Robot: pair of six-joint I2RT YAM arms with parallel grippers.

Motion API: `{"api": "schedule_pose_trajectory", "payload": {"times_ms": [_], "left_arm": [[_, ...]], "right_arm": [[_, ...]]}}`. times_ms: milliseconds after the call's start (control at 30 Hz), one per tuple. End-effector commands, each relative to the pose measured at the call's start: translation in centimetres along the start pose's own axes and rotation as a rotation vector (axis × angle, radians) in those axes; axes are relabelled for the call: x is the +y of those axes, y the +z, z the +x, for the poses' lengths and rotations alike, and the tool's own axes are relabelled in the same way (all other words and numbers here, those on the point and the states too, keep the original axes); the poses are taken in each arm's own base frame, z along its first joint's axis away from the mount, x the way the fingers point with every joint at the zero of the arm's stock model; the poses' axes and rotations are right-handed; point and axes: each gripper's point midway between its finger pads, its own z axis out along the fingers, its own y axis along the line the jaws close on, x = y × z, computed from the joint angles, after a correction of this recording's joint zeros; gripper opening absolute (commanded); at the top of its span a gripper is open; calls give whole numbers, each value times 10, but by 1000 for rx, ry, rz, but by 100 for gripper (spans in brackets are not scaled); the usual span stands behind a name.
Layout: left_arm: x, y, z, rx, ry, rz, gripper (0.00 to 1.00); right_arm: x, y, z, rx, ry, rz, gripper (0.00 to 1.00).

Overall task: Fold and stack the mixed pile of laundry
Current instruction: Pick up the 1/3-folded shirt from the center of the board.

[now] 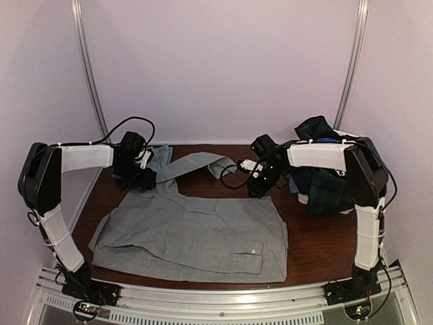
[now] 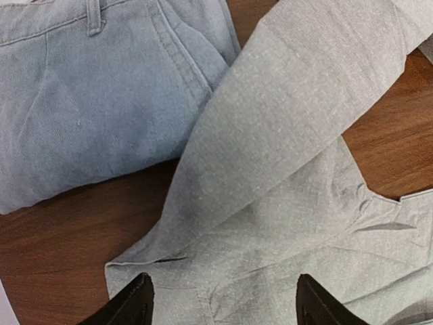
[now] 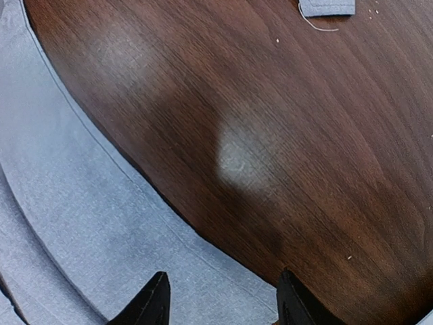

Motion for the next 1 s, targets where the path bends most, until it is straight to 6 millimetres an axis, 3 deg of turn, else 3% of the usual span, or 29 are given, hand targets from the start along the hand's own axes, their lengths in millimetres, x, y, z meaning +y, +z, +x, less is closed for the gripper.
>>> {"api": "schedule_pose_trajectory", "payload": {"times_ms": [0, 233, 500, 767, 967], "left_arm": [[-6, -15, -33, -166, 140, -28, 77], [-55, -4, -56, -221, 397, -66, 79], [-86, 23, -86, -251, 497, -97, 79], [-79, 37, -116, -278, 518, -227, 75], [-73, 20, -133, -321, 501, -256, 53]], "right_arm": [[-21, 10, 16, 71, -16, 83, 55], [-22, 12, 22, 71, -2, 46, 55], [-20, 13, 27, 66, 13, 9, 54], [-19, 16, 34, 83, 8, -9, 55], [-23, 23, 42, 117, 4, -6, 54]]}}
